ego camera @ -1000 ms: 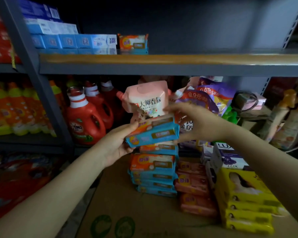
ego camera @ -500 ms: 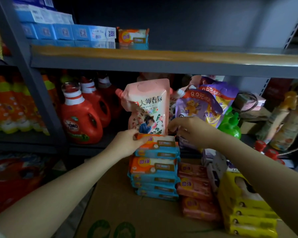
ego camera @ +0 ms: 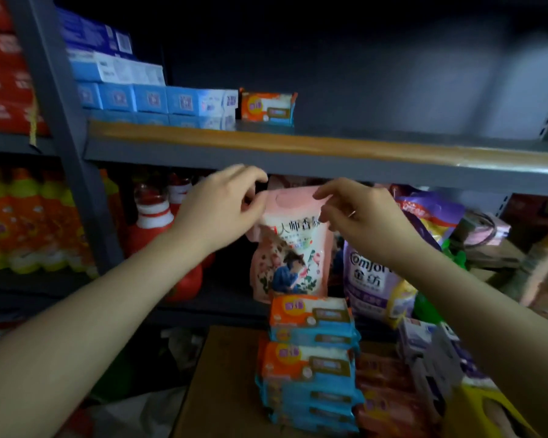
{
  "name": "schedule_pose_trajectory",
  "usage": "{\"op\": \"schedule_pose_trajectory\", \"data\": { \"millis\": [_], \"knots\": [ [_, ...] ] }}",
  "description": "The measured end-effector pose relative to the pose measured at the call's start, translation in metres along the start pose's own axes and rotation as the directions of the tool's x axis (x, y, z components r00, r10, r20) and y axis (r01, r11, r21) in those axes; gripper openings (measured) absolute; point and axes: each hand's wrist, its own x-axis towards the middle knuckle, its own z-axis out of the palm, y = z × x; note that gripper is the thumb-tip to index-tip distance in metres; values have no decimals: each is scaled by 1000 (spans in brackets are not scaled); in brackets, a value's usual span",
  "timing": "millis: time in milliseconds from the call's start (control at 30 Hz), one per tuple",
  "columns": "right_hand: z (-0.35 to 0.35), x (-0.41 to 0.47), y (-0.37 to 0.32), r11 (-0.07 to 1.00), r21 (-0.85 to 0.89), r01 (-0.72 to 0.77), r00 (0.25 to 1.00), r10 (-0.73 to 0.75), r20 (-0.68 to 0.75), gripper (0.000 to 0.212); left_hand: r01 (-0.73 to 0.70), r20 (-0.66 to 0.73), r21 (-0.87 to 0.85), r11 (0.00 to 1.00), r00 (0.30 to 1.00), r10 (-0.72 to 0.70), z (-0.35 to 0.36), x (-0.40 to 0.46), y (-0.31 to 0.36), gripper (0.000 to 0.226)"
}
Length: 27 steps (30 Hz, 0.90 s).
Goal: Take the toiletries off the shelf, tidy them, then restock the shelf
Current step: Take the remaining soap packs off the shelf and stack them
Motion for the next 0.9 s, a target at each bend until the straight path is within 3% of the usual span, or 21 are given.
{"op": "schedule_pose_trajectory", "data": {
  "millis": [67, 167, 267, 367, 500, 667, 800, 900],
  "knots": [
    [-1, 22, -9, 1000, -1, 17, 999, -17, -38, 16, -87, -92, 111, 990, 991, 98, -14, 21, -8, 22],
    [-2, 52, -19, 997, -54, 57, 988, -64, -140, 14, -38, -185, 257, 966, 979, 87, -25, 50, -25, 33],
    [-3, 79, -23, 989, -129, 73, 966, -102, -239, 12, -23, -192, 328, 944, 977, 90, -31, 74, -46, 41],
    [-3, 113, -19, 973, -223, 60, 962, -115, -247, 13, -80, -137, 393, 916, 980, 144, -36, 98, -71, 49],
    [0, 170, -7, 947, -322, -14, 982, -48, -184, 18, -97, -34, 398, 912, 992, 120, -29, 113, -99, 55],
    [16, 250, 17, 847, -516, -128, 982, 180, 52, 43, -54, -111, 331, 942, 989, 96, -18, 109, -108, 42],
    [30, 289, 34, 800, -601, -12, 923, 240, 301, 52, -73, -131, 321, 944, 984, 121, -16, 111, -110, 40],
    [35, 298, 50, 829, -559, 14, 902, 231, 366, 55, -66, -136, 316, 947, 984, 114, -14, 111, -111, 39]
  ]
}}
